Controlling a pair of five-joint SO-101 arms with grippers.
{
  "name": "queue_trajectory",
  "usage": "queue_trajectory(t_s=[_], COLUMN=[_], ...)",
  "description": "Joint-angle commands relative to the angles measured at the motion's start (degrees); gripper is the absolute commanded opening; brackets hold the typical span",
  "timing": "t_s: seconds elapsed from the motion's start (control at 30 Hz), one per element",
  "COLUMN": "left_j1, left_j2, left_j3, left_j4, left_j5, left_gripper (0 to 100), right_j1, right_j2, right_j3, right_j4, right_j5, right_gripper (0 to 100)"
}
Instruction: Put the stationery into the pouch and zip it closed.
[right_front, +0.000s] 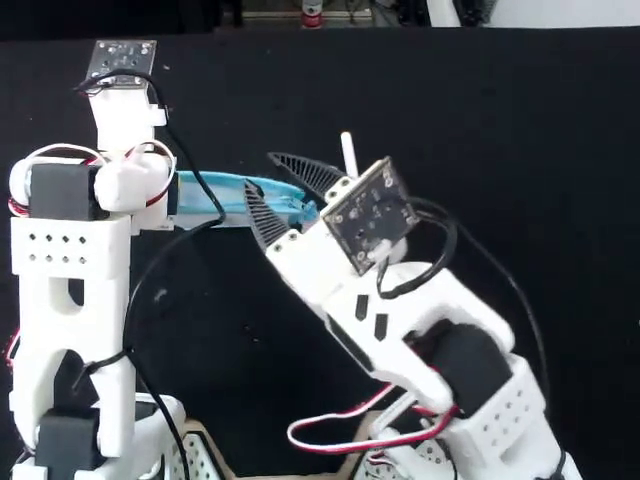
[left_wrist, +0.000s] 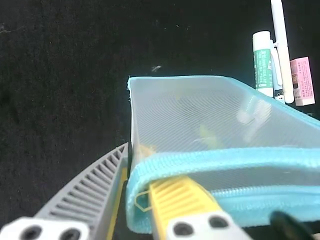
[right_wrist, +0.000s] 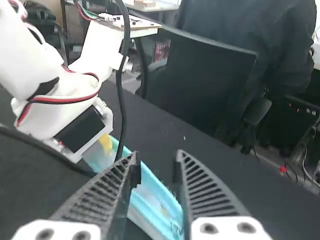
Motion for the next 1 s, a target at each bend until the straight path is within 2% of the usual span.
queue_trajectory(t_s=[0.0, 0.1, 0.2, 0.37, 0.47, 0.63, 0.83, 0.97], left_j1=[2.51, 2.68, 2.33, 2.68, 2.68, 2.59, 2.59, 2.68], left_j2=[0.7, 0.44, 0.44, 0.44, 0.62, 0.62, 0.97, 0.97], left_j3=[1.27, 1.27, 1.27, 1.27, 1.27, 1.27, 1.27, 1.27], left_j4=[0.79, 0.79, 0.79, 0.79, 0.79, 0.88, 0.79, 0.79], left_j5=[-0.09, 0.0, 0.09, 0.09, 0.09, 0.09, 0.09, 0.09], left_gripper=[3, 3, 3, 3, 3, 3, 3, 3], right_j1=[5.45, 11.6, 18.46, 31.12, 36.22, 35.96, 35.25, 35.16], right_j2=[3.3, 8.84, 15.87, 28.44, 35.74, 47.43, 55.08, 56.84], right_j3=[-13.58, -19.38, -19.38, -15.08, -13.58, -11.91, -12.09, -12.18], right_j4=[11.16, 20.84, 26.2, 27.6, 27.52, 22.86, 16.79, 15.56], right_j5=[0.7, 0.26, 0.18, -3.6, -4.84, -5.8, -9.85, -9.76], right_gripper=[8.1, 8.1, 8.0, 8.3, 11.3, 18.5, 16.3, 15.2])
